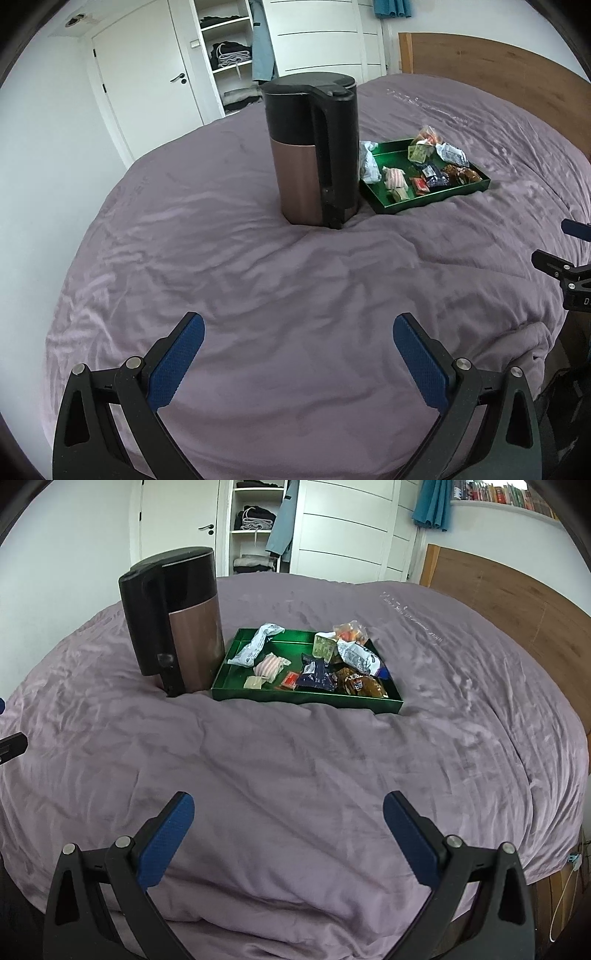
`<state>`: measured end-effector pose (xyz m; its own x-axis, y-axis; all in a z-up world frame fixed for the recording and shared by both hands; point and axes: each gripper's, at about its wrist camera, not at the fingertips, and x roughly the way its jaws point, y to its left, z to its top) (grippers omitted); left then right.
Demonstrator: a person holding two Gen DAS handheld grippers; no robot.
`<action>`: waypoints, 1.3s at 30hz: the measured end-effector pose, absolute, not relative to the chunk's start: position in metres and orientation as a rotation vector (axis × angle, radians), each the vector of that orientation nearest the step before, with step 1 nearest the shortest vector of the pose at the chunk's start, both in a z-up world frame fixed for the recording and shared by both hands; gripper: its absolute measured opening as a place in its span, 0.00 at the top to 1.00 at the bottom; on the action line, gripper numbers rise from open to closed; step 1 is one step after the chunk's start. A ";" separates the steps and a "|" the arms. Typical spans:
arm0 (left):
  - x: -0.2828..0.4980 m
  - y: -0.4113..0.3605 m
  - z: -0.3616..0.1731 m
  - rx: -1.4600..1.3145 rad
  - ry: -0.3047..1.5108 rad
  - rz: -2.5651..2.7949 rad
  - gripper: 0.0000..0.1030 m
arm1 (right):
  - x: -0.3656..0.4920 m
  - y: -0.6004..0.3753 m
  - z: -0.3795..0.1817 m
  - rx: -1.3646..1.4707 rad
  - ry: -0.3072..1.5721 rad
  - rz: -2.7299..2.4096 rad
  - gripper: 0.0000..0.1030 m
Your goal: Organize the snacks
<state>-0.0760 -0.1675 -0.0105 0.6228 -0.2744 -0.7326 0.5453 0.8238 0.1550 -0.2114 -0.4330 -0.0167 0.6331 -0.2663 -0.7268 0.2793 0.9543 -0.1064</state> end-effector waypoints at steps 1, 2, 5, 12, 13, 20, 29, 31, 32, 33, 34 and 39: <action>-0.076 -0.169 -0.012 0.388 0.766 -0.488 0.02 | -0.211 -0.433 -0.017 0.014 0.831 -0.312 0.00; -0.076 -0.170 -0.012 0.391 0.766 -0.490 0.02 | -0.210 -0.433 -0.018 0.010 0.834 -0.314 0.00; -0.076 -0.173 -0.012 0.397 0.764 -0.497 0.02 | -0.210 -0.434 -0.019 0.003 0.839 -0.321 0.00; -0.075 -0.176 -0.010 0.395 0.760 -0.506 0.02 | -0.210 -0.439 -0.019 0.000 0.849 -0.336 0.00; -0.075 -0.176 -0.010 0.395 0.759 -0.506 0.02 | -0.210 -0.439 -0.020 -0.004 0.853 -0.337 0.00; -0.076 -0.177 -0.009 0.395 0.754 -0.512 0.02 | -0.210 -0.438 -0.020 -0.016 0.856 -0.339 0.00; -0.076 -0.178 -0.009 0.397 0.751 -0.510 0.02 | -0.210 -0.439 -0.018 -0.025 0.854 -0.343 0.00; -0.076 -0.178 -0.009 0.395 0.752 -0.507 0.02 | -0.211 -0.440 -0.018 -0.024 0.854 -0.345 0.00; -0.076 -0.178 -0.009 0.395 0.753 -0.509 0.02 | -0.211 -0.441 -0.018 -0.024 0.853 -0.344 0.00; -0.076 -0.178 -0.009 0.396 0.754 -0.511 0.02 | -0.211 -0.442 -0.018 -0.023 0.854 -0.346 0.00; -0.077 -0.178 -0.009 0.396 0.753 -0.510 0.02 | -0.211 -0.442 -0.018 -0.024 0.854 -0.346 0.00; -0.077 -0.178 -0.008 0.396 0.752 -0.511 0.02 | -0.210 -0.444 -0.020 -0.024 0.856 -0.347 0.00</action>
